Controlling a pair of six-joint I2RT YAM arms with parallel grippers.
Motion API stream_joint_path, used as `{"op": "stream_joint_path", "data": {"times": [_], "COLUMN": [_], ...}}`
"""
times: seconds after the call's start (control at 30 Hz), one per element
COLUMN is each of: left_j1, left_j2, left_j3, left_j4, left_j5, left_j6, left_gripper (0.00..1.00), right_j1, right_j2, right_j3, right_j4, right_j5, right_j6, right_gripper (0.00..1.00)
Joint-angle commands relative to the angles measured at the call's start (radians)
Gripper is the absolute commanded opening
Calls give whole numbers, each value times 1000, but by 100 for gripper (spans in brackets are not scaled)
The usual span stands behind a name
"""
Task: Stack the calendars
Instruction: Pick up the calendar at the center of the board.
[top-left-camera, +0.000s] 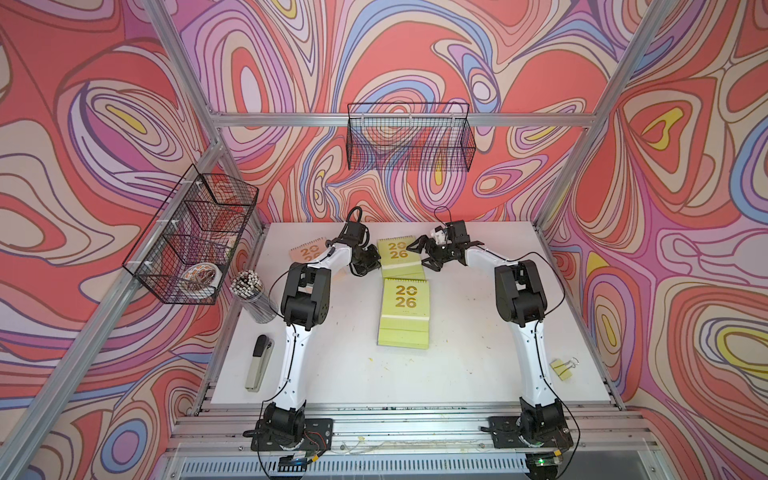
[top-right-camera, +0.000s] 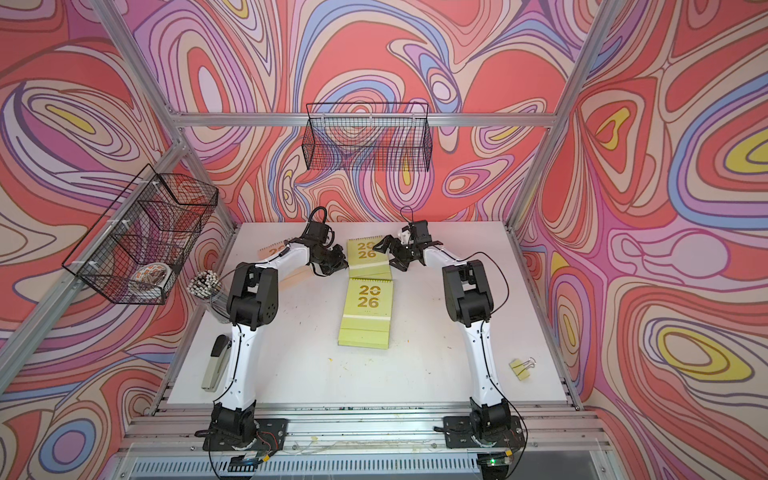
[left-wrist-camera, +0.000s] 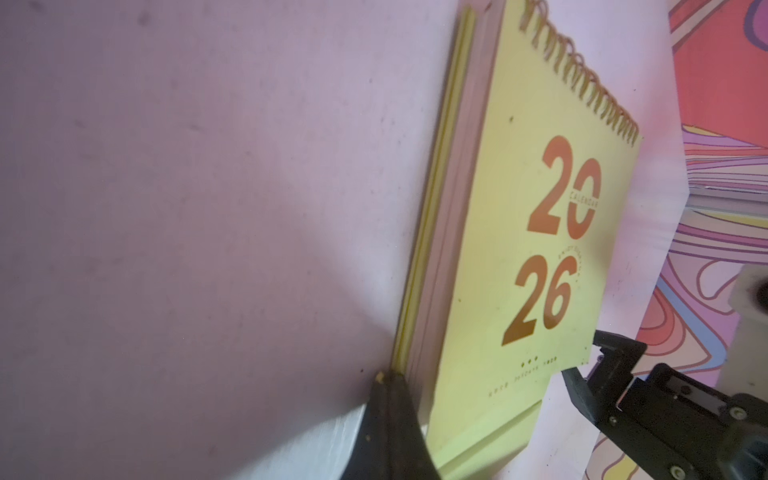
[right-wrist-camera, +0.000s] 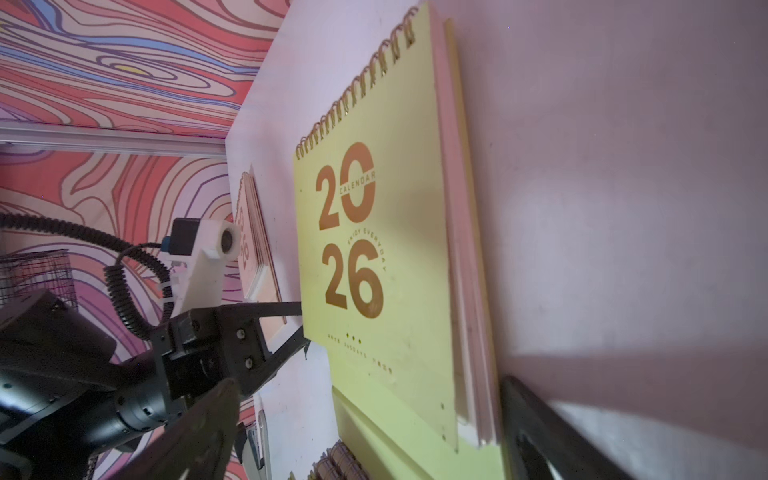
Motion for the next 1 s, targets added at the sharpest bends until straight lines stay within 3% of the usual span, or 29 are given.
{"op": "stream_joint_path", "data": {"times": [0.0, 0.17, 0.37, 0.63, 0.97], "left_j1": [-4, -3, -1, 6, 17], "left_j2": [58, 63, 51, 38, 6], "left_j3": [-1, -1, -4, -3, 3], "left_j4": [-8, -10, -16, -25, -46], "left_j5": [30, 34, 28, 26, 18], "left_j6": [-26, -27, -25, -18, -10], "left_gripper": [0, 0, 0, 0, 0], "right_j1": [15, 14, 2, -13, -27], "right_j2": [58, 53, 13, -1, -13], "right_j3": [-37, -57, -118, -158, -202], "right_j4": [110, 230, 284, 398, 550], "right_j5": [-90, -138, -101, -94, -68], "right_j6": [82, 142, 155, 213, 303], "right_gripper": [98, 89, 69, 34, 7]}}
